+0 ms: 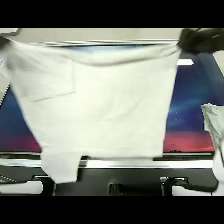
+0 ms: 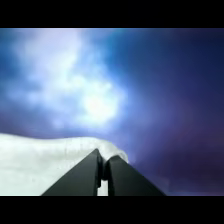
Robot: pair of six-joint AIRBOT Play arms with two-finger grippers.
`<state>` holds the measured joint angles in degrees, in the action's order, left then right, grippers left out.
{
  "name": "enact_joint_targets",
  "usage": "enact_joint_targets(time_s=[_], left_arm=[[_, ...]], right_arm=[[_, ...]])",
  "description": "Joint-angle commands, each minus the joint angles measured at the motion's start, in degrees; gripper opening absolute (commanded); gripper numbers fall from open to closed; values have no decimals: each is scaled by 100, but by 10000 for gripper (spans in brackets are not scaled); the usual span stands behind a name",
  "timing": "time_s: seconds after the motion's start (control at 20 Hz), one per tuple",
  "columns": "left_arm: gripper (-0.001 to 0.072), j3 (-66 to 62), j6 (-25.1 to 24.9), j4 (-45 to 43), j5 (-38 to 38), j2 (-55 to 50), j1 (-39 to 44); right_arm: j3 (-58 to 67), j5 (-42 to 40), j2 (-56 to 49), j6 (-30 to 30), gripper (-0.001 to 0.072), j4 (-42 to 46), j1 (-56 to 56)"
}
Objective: Fold the clothes and pants, and hang the long-sleeved shirts on hangers.
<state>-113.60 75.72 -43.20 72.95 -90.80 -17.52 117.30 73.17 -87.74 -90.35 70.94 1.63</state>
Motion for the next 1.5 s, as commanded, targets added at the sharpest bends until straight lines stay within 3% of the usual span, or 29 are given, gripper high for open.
enact_joint_targets(time_s=[0.0,0.15,0.3,0.55,0.75,0.95,1.15,1.45], left_arm=[[14,15,-378,-160,-654,-1974,566],[14,-31,-382,-157,-1589,-3001,640],[14,-127,-553,-160,-1832,-3362,629],[13,-136,-317,-238,-542,-2922,409],[14,-131,297,-1180,807,-2494,422],[14,-118,560,-1567,1923,-2485,682],[14,-105,1038,-2315,2006,-2496,944],[14,-98,1078,-2717,2004,-2599,1154]], right_arm=[[-127,-713,-1462,343,37,-85,-11],[-127,-1556,-2332,446,37,116,-9],[-127,-1991,-2747,400,37,365,0],[-125,-645,-2599,101,37,774,13],[-125,566,-2402,-55,37,844,13],[-127,1279,-2459,-96,37,922,-2],[-127,1272,-2583,-223,37,914,-4],[-127,1794,-2981,-396,37,916,-4]])
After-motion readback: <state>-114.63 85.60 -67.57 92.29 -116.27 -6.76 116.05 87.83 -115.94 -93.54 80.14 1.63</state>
